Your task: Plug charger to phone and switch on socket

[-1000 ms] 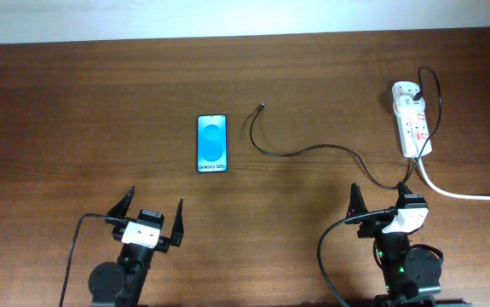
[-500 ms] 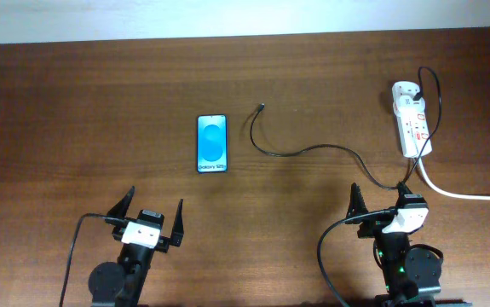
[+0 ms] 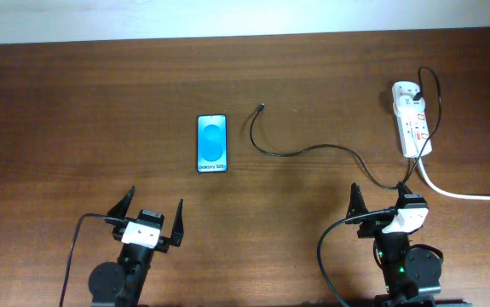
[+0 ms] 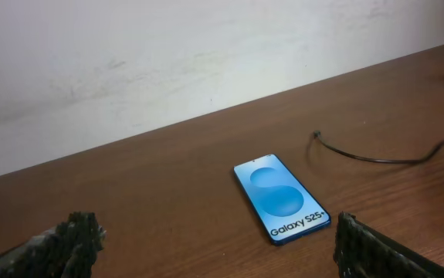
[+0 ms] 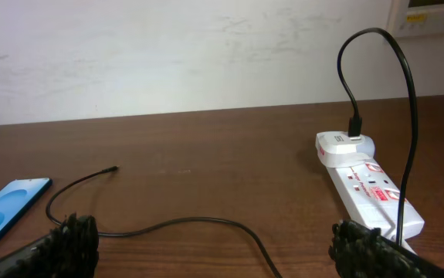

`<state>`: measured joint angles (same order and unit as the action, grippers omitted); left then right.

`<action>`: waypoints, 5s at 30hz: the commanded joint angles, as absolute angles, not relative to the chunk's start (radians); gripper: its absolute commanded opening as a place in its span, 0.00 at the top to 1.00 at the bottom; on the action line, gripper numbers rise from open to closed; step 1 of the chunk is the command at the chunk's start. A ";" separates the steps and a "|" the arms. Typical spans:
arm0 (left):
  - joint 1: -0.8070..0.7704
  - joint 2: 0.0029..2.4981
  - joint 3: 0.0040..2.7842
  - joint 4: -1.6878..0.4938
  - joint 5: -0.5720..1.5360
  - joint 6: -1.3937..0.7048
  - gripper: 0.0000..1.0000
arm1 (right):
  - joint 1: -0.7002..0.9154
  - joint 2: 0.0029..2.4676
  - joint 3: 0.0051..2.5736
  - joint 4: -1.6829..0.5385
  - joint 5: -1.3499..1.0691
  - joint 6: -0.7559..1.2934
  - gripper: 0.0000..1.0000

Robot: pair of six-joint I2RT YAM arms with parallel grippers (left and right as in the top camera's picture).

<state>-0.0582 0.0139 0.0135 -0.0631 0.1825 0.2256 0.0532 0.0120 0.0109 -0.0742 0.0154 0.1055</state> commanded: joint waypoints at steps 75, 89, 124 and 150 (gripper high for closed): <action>-0.051 0.591 0.508 -0.052 0.228 0.120 0.01 | 0.060 0.006 0.006 -0.080 0.027 0.112 0.02; -0.147 1.760 1.576 -0.842 0.296 0.121 0.01 | 0.060 0.006 0.006 -0.080 0.027 0.112 0.01; -0.323 2.210 1.616 -0.773 0.017 -0.216 0.00 | 0.060 0.006 0.006 -0.080 0.027 0.112 0.01; -0.351 2.231 1.691 -0.892 -0.053 -0.299 0.06 | 0.060 0.006 0.006 -0.080 0.027 0.112 0.01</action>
<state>-0.3405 2.1998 1.6730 -0.8963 -0.0238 -0.2852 0.0540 0.0139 0.0109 -0.0742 0.0185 0.1059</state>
